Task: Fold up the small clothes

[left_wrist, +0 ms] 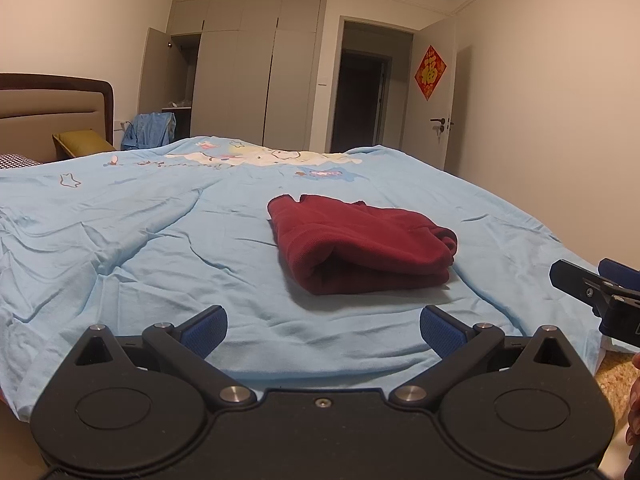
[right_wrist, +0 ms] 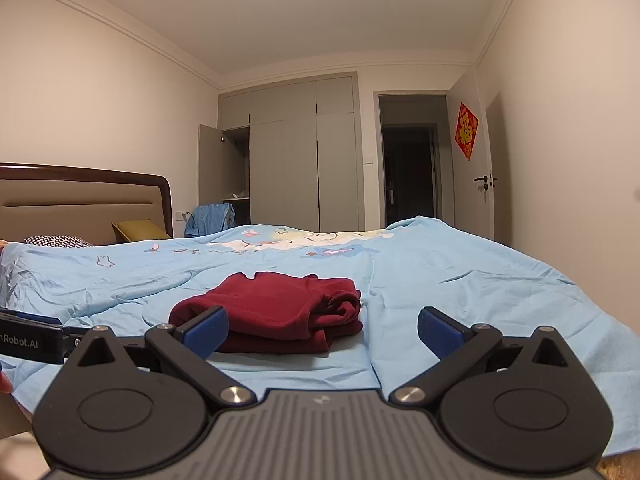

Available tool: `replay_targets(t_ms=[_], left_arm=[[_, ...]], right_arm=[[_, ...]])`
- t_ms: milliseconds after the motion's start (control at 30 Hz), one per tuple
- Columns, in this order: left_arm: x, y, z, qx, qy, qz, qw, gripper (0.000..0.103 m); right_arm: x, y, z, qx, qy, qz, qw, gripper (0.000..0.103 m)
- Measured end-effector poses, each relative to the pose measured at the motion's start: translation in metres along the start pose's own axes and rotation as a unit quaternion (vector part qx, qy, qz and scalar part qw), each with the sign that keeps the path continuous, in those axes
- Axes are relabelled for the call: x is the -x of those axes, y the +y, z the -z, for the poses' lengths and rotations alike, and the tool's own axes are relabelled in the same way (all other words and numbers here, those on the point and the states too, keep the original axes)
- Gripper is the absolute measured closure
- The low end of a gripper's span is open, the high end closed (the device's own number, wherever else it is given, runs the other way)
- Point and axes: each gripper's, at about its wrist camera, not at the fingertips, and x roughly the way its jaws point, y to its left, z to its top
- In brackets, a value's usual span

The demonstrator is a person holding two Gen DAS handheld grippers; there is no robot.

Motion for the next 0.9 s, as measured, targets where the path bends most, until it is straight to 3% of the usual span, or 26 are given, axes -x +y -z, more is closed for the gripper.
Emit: replay_targets(t_ms=[900], left_arm=[[-0.0017, -0.0009, 0.0009, 0.002, 0.002, 0.001, 1.0, 0.001]], right_arm=[[-0.001, 0.0001, 0.0001, 0.001, 0.003, 0.0, 1.0, 0.0]])
